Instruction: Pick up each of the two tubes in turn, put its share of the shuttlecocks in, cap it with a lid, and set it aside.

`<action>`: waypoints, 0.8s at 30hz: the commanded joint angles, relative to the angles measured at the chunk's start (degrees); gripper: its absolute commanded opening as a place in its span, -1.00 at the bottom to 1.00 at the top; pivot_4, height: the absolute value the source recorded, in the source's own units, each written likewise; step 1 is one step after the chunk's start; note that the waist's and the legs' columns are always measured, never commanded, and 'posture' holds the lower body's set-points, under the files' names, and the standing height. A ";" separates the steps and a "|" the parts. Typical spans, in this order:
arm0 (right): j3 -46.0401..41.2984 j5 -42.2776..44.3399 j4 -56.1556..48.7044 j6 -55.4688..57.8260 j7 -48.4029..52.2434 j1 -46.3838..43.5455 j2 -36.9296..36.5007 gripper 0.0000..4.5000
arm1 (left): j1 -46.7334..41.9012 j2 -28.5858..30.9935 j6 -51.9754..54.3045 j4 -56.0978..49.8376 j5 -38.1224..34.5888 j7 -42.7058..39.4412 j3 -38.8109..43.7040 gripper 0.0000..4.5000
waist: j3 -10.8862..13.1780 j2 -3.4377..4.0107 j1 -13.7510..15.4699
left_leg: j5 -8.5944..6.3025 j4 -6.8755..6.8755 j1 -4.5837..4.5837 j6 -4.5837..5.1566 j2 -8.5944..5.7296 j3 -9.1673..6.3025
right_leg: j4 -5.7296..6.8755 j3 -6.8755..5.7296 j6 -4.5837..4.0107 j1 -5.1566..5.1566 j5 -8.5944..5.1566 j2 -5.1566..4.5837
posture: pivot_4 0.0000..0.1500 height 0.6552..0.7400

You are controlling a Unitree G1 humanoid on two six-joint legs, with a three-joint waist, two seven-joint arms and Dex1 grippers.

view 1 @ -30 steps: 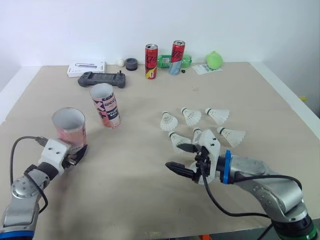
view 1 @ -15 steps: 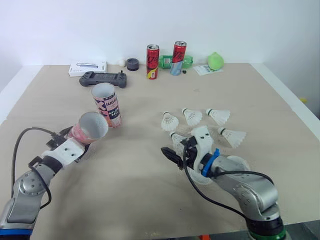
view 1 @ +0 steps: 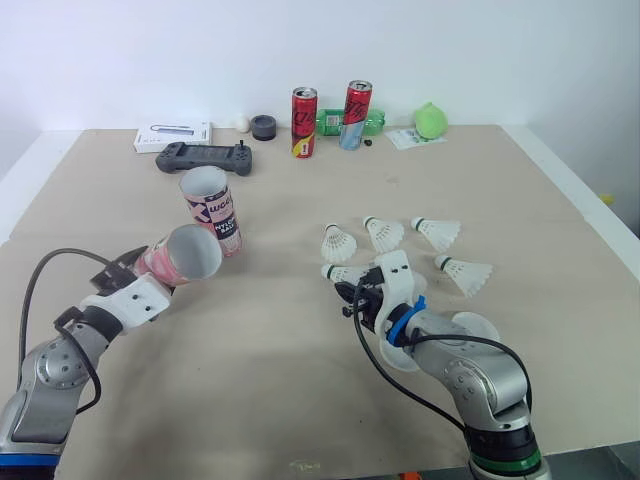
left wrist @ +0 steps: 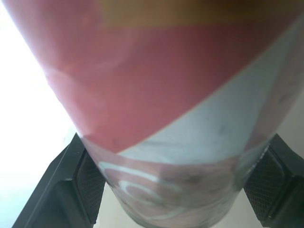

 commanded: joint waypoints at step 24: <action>20.21 -7.60 13.02 -22.42 32.40 -27.04 -3.33 -0.99 | -4.34 1.31 5.27 1.18 4.56 -0.72 -6.36 0.58 | 0.03 0.02 0.00 | 0.06 0.03 0.02 0.05 0.03 -0.02 | 0.05 -0.06 -0.07 -0.02 0.10 0.06 | 1.00 1.00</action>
